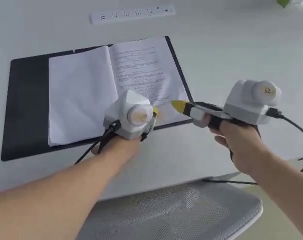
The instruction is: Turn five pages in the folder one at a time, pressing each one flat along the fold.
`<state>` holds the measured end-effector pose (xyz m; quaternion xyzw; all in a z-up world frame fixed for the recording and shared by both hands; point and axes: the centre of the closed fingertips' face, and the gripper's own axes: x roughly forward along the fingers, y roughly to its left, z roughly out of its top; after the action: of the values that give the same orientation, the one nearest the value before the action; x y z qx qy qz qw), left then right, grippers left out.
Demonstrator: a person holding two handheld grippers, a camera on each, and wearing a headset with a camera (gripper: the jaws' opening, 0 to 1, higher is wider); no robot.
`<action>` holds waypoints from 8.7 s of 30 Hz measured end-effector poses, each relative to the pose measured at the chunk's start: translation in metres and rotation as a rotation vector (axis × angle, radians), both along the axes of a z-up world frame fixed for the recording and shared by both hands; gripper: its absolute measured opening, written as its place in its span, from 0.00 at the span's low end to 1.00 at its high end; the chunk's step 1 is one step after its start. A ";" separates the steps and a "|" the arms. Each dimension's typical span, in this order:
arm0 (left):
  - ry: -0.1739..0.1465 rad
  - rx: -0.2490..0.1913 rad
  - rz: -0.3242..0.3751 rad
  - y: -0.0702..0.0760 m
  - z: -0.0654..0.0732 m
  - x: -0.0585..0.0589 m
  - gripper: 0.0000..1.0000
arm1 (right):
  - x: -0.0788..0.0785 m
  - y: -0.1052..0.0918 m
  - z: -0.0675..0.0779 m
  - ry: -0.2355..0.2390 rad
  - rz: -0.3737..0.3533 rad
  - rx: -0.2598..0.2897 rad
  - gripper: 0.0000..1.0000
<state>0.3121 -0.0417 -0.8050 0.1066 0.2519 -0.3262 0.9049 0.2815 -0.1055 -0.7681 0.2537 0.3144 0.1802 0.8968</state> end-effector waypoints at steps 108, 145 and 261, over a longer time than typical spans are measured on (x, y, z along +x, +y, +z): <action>0.106 -0.066 0.422 0.313 0.072 -0.091 0.40 | -0.019 0.311 -0.017 0.066 0.515 -0.046 0.01; 0.117 -0.194 0.263 0.228 0.028 -0.025 0.19 | 0.064 0.220 0.030 0.070 0.435 0.217 0.06; 0.100 -0.047 0.279 0.245 -0.012 -0.027 0.00 | 0.012 0.172 -0.041 0.538 0.237 0.605 0.00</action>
<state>0.2848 0.2036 -0.8173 0.0327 0.3014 -0.2080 0.9300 0.2930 0.0668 -0.8094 0.5055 0.4975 0.2936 0.6408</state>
